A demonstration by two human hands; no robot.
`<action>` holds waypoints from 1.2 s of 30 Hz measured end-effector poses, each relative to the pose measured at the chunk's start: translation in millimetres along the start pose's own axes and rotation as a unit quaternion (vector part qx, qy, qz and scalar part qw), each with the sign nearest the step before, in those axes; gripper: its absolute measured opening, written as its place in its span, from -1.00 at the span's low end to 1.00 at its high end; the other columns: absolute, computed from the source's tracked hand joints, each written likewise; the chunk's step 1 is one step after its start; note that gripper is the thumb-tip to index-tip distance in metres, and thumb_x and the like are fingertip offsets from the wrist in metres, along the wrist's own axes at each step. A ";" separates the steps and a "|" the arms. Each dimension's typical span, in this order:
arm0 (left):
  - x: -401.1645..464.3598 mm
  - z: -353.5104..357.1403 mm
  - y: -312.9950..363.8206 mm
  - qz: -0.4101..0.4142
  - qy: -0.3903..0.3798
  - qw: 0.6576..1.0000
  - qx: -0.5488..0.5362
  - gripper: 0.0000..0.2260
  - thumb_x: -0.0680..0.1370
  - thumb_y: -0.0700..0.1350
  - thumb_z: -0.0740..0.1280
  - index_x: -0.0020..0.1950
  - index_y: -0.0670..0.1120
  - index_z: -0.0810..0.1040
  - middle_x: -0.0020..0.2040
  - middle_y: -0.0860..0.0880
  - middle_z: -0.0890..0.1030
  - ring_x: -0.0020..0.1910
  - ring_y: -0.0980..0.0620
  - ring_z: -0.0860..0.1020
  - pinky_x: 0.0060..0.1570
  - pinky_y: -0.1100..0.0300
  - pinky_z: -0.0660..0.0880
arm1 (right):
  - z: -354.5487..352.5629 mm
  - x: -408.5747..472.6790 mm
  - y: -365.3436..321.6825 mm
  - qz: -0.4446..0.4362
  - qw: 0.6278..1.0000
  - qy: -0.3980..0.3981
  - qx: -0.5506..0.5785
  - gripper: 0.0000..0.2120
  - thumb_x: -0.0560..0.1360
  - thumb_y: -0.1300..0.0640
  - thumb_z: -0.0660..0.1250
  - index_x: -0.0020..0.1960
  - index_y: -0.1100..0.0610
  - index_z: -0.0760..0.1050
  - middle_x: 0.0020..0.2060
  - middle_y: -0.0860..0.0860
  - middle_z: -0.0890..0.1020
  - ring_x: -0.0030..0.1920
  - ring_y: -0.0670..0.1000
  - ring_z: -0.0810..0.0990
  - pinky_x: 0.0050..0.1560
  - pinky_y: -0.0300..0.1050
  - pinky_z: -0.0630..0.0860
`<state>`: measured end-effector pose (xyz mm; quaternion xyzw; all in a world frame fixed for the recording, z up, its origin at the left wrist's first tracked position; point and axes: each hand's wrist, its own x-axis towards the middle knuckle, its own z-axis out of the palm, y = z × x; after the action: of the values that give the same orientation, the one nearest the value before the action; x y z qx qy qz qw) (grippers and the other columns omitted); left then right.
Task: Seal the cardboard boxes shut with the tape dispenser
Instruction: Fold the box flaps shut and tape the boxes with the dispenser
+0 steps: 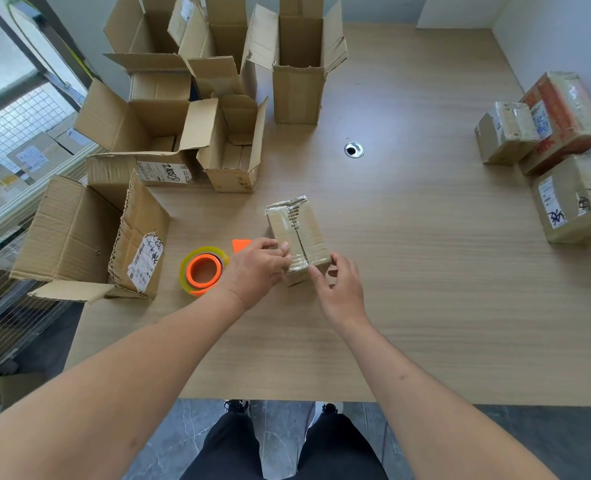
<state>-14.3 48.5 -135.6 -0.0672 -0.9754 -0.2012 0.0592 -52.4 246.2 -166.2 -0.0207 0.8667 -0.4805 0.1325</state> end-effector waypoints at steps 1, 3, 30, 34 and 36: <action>1.0 0.9 3.8 0.013 -0.007 1.000 -0.007 -0.57 0.18 -0.18 0.71 0.00 -0.05 0.74 0.11 0.03 0.71 0.04 -0.16 0.65 -0.17 0.02 0.66 | -0.3 -1.1 -0.2 0.007 1.000 0.009 -0.005 -0.40 0.52 -0.21 0.42 0.41 0.12 0.42 0.21 -0.03 0.46 0.15 -0.04 0.53 0.17 -0.06 0.53; 3.2 0.6 9.5 0.048 -0.033 0.998 -0.033 -0.55 0.23 -0.12 0.70 0.08 -0.07 0.73 0.14 0.02 0.70 0.05 -0.16 0.63 -0.09 0.02 0.66 | -5.0 0.7 -1.3 0.029 0.998 0.051 0.003 -0.44 0.52 -0.18 0.43 0.36 0.12 0.43 0.20 -0.01 0.45 0.15 0.03 0.55 0.20 -0.03 0.51; 37.8 5.4 17.8 -0.042 -0.124 0.991 -0.020 -0.59 0.62 0.05 0.35 0.48 0.06 0.49 0.61 -0.08 0.24 0.59 -0.16 0.19 0.56 -0.10 0.18 | -63.8 26.8 29.1 -0.298 0.944 -0.047 -0.132 -0.42 0.17 -0.07 0.70 0.12 0.10 0.68 0.01 0.01 0.46 -0.10 0.01 0.49 -0.13 0.02 0.59; 39.7 4.2 20.1 -0.052 -0.132 0.990 -0.022 -0.59 0.63 0.04 0.34 0.48 0.06 0.48 0.61 -0.07 0.23 0.60 -0.15 0.16 0.55 -0.09 0.17 | -58.0 28.8 22.6 -0.271 0.949 -0.025 -0.159 -0.64 0.27 0.05 0.67 -0.01 0.11 0.65 -0.05 -0.03 0.45 -0.16 0.02 0.48 -0.26 0.03 0.57; 40.7 4.8 21.3 -0.054 -0.136 0.989 -0.019 -0.59 0.63 0.03 0.34 0.48 0.05 0.49 0.61 -0.08 0.24 0.60 -0.16 0.17 0.54 -0.10 0.20 | -51.6 26.2 14.8 -0.243 0.952 -0.001 -0.188 -0.71 0.30 0.11 0.63 -0.09 0.13 0.59 -0.08 0.00 0.46 -0.17 0.06 0.50 -0.31 0.03 0.54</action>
<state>-51.5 74.2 -126.0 -0.0425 -0.9725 -0.2121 -0.0859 -89.2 292.6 -158.2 -0.2559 0.9099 -0.3265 0.0062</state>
